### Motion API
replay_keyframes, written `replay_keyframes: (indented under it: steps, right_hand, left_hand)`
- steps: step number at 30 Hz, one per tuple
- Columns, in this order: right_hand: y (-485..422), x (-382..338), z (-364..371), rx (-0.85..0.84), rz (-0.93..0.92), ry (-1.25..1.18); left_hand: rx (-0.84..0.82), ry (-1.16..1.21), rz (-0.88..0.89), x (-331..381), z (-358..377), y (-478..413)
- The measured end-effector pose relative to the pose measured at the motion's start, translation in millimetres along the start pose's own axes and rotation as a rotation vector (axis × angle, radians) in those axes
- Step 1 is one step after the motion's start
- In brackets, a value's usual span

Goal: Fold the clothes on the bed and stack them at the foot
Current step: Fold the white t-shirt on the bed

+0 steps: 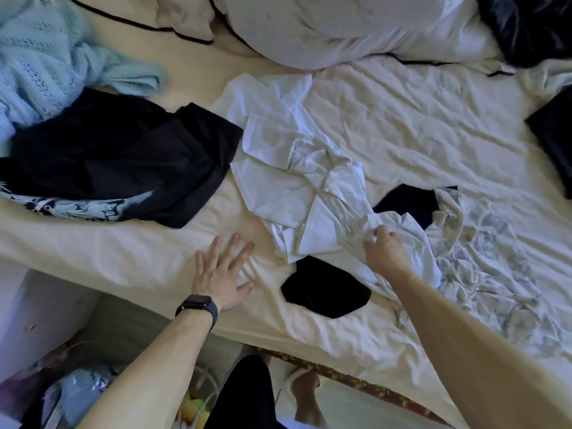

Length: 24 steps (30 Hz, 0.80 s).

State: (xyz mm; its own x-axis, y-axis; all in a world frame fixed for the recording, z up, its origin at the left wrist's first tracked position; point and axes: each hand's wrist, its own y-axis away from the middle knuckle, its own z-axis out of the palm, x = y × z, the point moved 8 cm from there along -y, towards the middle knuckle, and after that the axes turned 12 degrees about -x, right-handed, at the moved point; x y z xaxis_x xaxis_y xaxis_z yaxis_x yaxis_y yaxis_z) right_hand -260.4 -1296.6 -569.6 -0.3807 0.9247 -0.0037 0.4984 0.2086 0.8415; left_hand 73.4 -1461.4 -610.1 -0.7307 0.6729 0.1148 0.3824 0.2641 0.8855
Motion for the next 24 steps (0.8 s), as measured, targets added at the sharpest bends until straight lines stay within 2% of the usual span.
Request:
replay_keyframes:
  steps: [3,6,9,14,16,19,24]
  right_hand:
    - [8,14,-4,-0.018,0.021,-0.032]
    - [11,23,3,-0.059,-0.011,-0.176]
    - [17,29,-1,0.106,-0.071,-0.233]
    - [58,45,-16,0.262,-0.13,-0.434]
    - [87,52,-34,0.304,-0.21,-0.536]
    - [146,59,-72,0.411,-0.355,-0.619]
    - [274,61,-151,0.597,-0.559,-0.732]
  left_hand:
    - [-0.047,-0.01,0.005,1,-8,5]
    - [-0.07,-0.004,0.009,-1,-16,7]
    - [-0.045,-0.039,0.003,-4,-17,3]
    - [-0.003,-0.001,-0.058,9,-5,18]
    - [0.014,0.033,-0.051,25,-15,36]
    - [0.084,0.06,0.04,65,-58,78]
    - [0.44,0.087,0.344,166,-193,200]
